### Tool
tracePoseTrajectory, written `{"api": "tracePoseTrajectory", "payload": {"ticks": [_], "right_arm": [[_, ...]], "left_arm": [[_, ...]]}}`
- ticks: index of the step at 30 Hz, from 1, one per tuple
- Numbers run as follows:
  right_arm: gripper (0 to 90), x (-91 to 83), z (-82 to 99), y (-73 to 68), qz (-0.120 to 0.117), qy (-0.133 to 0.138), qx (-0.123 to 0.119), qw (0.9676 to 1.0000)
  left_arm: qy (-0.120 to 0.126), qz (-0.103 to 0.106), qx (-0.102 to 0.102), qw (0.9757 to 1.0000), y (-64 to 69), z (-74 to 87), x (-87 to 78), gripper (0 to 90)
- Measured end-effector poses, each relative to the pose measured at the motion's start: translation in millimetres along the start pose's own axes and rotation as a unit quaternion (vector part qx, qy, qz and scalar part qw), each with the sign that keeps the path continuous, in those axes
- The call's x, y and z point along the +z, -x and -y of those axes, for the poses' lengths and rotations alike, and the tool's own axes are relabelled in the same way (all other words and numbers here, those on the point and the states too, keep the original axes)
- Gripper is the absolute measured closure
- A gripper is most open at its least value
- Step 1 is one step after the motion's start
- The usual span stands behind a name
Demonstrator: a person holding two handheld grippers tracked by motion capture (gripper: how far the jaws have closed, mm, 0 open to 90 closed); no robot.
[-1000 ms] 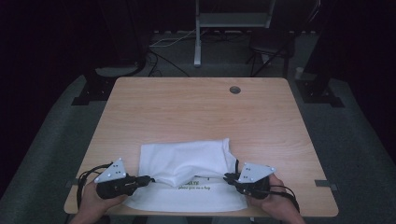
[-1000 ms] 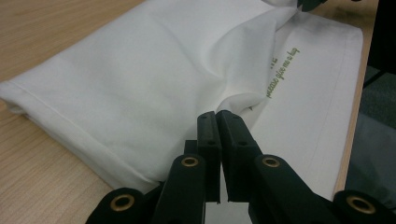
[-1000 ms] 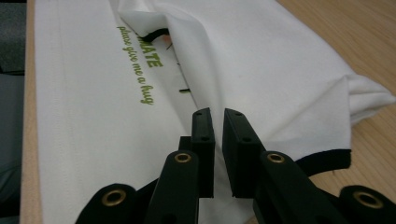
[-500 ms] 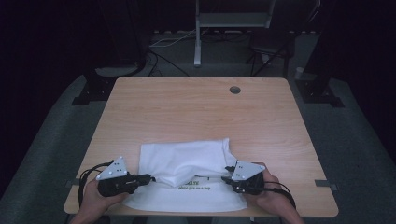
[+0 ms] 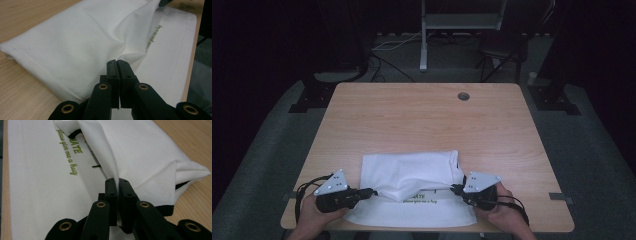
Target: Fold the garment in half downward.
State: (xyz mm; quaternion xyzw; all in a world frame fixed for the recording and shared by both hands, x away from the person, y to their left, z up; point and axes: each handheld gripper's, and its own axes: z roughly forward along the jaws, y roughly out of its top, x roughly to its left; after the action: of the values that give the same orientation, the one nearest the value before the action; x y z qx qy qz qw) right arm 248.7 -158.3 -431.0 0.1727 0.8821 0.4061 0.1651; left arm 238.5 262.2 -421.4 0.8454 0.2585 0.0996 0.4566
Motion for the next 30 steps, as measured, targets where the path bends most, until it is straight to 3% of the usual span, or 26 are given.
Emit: {"api": "tracePoseTrajectory", "payload": {"ticks": [10,16,21,25,30], "right_arm": [[85.3,-10.6,-0.2,-8.3,-0.012,0.014,0.0,0.9998],[85.2,-13.2,4.3,-14.4,-0.017,0.003,-0.002,0.9998],[77.3,-11.4,6.7,-11.2,-0.003,-0.006,-0.011,0.9999],[64.4,-2.3,5.6,-8.9,-0.001,-0.017,-0.032,0.9994],[71.0,3.1,6.8,-8.1,-0.005,-0.025,-0.024,0.9994]], "left_arm": [[0.0,0.009,0.001,1.0,5.0,2.9,-11.1,88.9],[-0.001,0.012,0.001,0.9999,9.3,4.3,-12.3,88.9],[0.0,0.011,0.0,0.9999,6.7,3.1,-10.3,88.4],[-0.011,0.014,-0.002,0.9998,2.0,2.9,-3.4,85.1],[-0.024,0.018,-0.001,0.9995,-0.6,5.0,2.0,84.5]]}}
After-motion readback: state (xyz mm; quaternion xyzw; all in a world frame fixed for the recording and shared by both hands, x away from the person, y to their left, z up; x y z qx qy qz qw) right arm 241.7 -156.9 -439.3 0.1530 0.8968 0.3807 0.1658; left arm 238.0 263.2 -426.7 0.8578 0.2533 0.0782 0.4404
